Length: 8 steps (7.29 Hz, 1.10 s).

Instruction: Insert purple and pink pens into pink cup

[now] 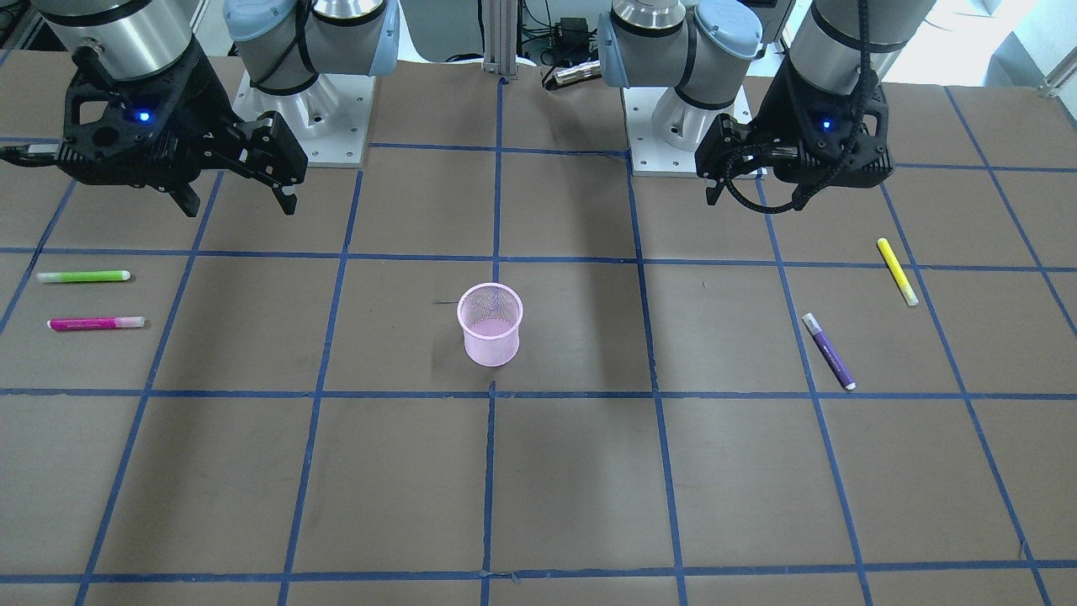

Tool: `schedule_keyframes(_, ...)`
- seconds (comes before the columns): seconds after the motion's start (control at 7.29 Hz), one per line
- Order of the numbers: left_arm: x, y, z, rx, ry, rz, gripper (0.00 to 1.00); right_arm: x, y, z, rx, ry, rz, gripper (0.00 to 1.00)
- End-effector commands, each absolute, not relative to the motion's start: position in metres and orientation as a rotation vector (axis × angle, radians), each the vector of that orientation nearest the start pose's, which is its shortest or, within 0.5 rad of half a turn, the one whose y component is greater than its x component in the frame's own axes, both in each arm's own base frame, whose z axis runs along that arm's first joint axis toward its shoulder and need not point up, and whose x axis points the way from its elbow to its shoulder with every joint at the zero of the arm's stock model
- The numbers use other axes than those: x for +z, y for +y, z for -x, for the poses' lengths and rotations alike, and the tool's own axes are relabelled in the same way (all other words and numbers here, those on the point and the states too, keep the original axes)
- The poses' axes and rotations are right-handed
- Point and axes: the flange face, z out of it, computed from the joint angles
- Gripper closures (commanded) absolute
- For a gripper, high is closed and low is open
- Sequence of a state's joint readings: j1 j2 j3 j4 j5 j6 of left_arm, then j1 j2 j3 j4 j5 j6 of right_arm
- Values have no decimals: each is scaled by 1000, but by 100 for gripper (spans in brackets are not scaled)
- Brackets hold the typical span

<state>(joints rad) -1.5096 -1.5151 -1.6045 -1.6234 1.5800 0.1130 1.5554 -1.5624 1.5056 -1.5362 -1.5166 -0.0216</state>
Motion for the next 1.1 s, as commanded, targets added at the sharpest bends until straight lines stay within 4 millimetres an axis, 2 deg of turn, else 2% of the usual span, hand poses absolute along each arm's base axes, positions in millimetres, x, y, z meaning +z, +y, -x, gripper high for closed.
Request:
schedule_keyframes(0.0,493,-472,104,52,3134,-72,0,512,-499,-131,-35,3088,10,0)
schedule_keyframes(0.82,493,-479,103,9,3148,-61,0,510,-499,-129,-9,3091,21,0)
schedule_keyframes(0.96,489,-485,95,5,3137,-41,0,513,-500,-125,-25,3088,151,0)
